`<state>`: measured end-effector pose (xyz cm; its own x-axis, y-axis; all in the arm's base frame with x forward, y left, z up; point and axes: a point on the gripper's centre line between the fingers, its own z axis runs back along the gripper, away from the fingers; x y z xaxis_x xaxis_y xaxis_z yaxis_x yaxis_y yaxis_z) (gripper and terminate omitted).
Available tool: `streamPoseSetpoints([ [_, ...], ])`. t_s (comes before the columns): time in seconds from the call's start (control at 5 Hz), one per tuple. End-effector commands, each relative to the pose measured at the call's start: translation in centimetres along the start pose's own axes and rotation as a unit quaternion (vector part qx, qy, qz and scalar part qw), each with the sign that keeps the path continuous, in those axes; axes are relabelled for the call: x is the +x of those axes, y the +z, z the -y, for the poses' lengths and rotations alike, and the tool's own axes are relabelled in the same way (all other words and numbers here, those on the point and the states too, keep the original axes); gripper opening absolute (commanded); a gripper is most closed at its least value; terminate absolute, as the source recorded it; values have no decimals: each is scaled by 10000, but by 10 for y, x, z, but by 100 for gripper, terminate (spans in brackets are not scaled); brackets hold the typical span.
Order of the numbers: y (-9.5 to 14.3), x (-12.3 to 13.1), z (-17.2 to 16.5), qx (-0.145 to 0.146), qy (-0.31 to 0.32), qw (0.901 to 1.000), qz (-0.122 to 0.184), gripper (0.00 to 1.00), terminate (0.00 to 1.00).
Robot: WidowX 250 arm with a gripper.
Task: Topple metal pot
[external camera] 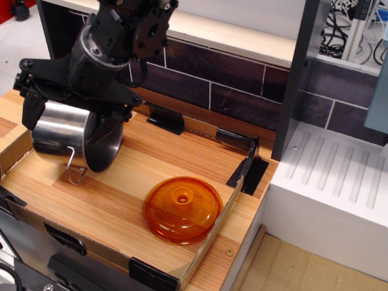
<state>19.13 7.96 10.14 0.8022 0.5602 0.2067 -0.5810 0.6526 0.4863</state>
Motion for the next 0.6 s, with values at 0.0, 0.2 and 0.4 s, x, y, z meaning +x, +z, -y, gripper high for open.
streamPoseSetpoints([
  [0.0,44,24,-24,-1747,147,9819,-724,100,0],
  [0.2,66,34,-39,-2279,134,9702,-808,100,0],
  [0.4,81,41,-48,-2556,152,9630,-835,100,100],
])
